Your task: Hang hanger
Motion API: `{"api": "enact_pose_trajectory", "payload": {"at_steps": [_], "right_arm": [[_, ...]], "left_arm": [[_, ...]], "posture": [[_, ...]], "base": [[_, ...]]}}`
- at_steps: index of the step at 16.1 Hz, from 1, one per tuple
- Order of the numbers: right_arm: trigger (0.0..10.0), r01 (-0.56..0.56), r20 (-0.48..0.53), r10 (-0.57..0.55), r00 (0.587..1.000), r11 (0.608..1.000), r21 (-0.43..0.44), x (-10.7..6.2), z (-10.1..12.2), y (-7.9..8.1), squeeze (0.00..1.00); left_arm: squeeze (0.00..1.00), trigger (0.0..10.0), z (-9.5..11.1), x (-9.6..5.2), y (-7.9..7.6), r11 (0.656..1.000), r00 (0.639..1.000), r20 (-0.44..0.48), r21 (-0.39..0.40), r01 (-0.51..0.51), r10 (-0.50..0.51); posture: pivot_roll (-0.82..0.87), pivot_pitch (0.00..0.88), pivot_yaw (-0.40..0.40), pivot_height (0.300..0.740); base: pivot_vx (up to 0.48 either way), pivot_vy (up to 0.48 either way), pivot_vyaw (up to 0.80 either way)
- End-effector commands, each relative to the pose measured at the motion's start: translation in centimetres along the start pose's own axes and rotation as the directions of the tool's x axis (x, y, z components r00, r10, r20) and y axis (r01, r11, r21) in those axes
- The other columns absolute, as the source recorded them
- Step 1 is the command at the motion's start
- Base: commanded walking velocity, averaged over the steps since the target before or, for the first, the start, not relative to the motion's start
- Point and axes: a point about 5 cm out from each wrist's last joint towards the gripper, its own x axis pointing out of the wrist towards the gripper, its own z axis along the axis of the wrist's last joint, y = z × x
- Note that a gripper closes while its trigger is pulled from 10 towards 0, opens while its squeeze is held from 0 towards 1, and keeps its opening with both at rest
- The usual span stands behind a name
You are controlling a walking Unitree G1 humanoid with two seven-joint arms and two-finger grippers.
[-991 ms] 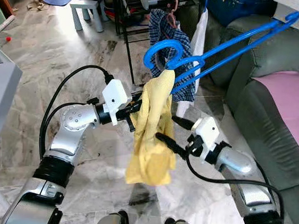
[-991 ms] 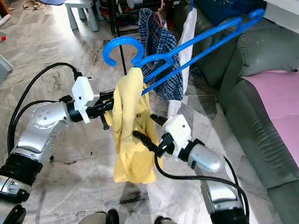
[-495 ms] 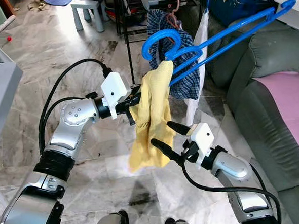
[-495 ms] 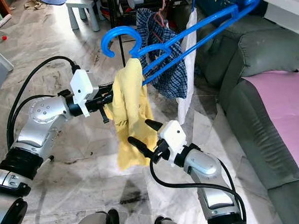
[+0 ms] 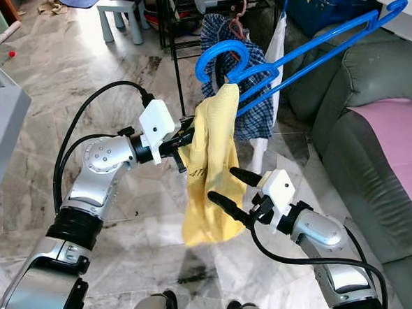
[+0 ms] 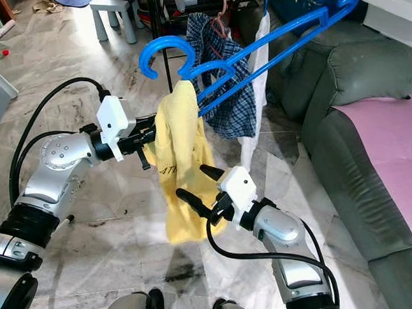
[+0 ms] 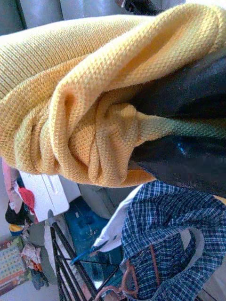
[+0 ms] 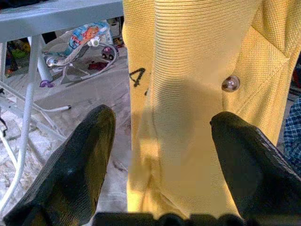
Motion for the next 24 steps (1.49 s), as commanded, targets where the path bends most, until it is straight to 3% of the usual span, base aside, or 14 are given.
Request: {"api": "enact_pose_trajectory", "payload": {"at_steps": [1, 4, 5, 6, 9, 12, 15, 16, 18, 20, 23, 24], "right_arm": [[10.0, -0.006, 0.012, 0.007, 1.0, 1.0, -0.011, 0.1, 0.4, 0.2, 0.0], [10.0, 0.012, 0.018, -0.011, 1.0, 1.0, -0.025, 0.1, 0.6, 0.0, 0.0], [10.0, 0.247, -0.023, -0.25, 0.968, 0.964, -0.099, 0.2, -0.1, -3.6, 0.0], [10.0, 0.332, -0.046, -0.34, 0.939, 0.935, -0.124, 0.0, -0.5, -4.9, 0.0], [10.0, 0.355, -0.079, -0.368, 0.926, 0.924, -0.144, -0.6, -1.0, -5.5, 0.0], [10.0, 0.26, -0.045, -0.263, 0.964, 0.963, -0.062, 0.6, -1.2, -4.5, 0.0], [10.0, 0.209, -0.166, -0.218, 0.962, 0.976, -0.067, 0.5, -3.3, -3.5, 0.0], [10.0, 0.316, -0.287, -0.308, 0.907, 0.948, -0.017, 0.0, -5.6, -3.9, 0.0], [10.0, 0.364, -0.31, -0.333, 0.89, 0.93, 0.045, 0.0, -6.5, -3.4, 0.0], [10.0, 0.361, -0.325, -0.317, 0.891, 0.929, 0.085, 0.2, -7.5, -1.8, 0.0], [10.0, 0.368, -0.361, -0.299, 0.883, 0.92, 0.137, 0.5, -8.6, -0.3, 0.0], [10.0, 0.368, -0.364, -0.297, 0.883, 0.919, 0.143, 0.6, -8.7, -0.1, 0.0]], "left_arm": [[0.0, 0.0, 0.9, -0.1, 0.7, 0.999, 1.0, 0.023, 0.043, -0.018, 0.017], [0.0, 0.0, 0.9, -0.1, 0.8, 0.999, 1.0, 0.024, 0.045, -0.019, 0.018], [0.0, 0.0, -1.2, -1.2, -0.8, 0.998, 0.999, 0.005, -0.043, -0.038, 0.038], [0.0, 0.0, -2.3, -1.7, -1.9, 0.993, 0.999, -0.002, -0.103, -0.054, 0.054], [0.0, 0.0, -2.2, -1.5, -2.4, 0.991, 0.998, 0.012, -0.115, -0.065, 0.067], [0.0, 0.0, -2.1, -1.2, -2.2, 0.987, 0.994, 0.029, -0.119, -0.104, 0.109], [0.0, 0.0, -4.6, -2.2, -2.6, 0.967, 0.979, -0.062, -0.152, -0.204, 0.196], [0.0, 0.0, -8.7, -4.2, -4.7, 0.92, 0.934, -0.241, -0.228, -0.318, 0.263], [0.0, 0.0, -10.7, -5.5, -6.4, 0.881, 0.899, -0.334, -0.281, -0.38, 0.282], [0.0, 0.0, -12.5, -6.9, -7.4, 0.767, 0.831, -0.41, -0.366, -0.527, 0.375], [0.0, 0.0, -13.6, -7.5, -8.1, 0.707, 0.774, -0.482, -0.368, -0.603, 0.409], [0.0, 0.0, -13.7, -7.5, -8.2, 0.709, 0.772, -0.49, -0.365, -0.604, 0.405]], "posture": [[-0.04, 0.156, 0.026, 0.74], [-0.04, 0.156, 0.026, 0.74], [-0.03, 0.136, 0.013, 0.74], [-0.04, 0.131, 0.005, 0.74], [-0.04, 0.124, -0.013, 0.74], [-0.03, 0.121, -0.023, 0.74], [-0.04, 0.118, -0.025, 0.74], [-0.05, 0.113, -0.022, 0.74], [-0.05, 0.11, -0.02, 0.74], [-0.05, 0.11, -0.016, 0.74], [-0.05, 0.105, -0.015, 0.74], [-0.05, 0.103, -0.014, 0.74]], "base": [[0.0, 0.0, 0.0], [0.0, 0.0, 0.0], [0.0, 0.0, 0.0], [0.0, 0.0, 0.0], [0.0, 0.0, 0.0], [0.0, 0.0, 0.0], [0.0, 0.0, 0.0], [0.0, 0.0, 0.0], [0.0, 0.0, 0.0], [0.0, 0.0, 0.0], [0.0, 0.0, 0.0], [0.0, 0.0, 0.0]]}}
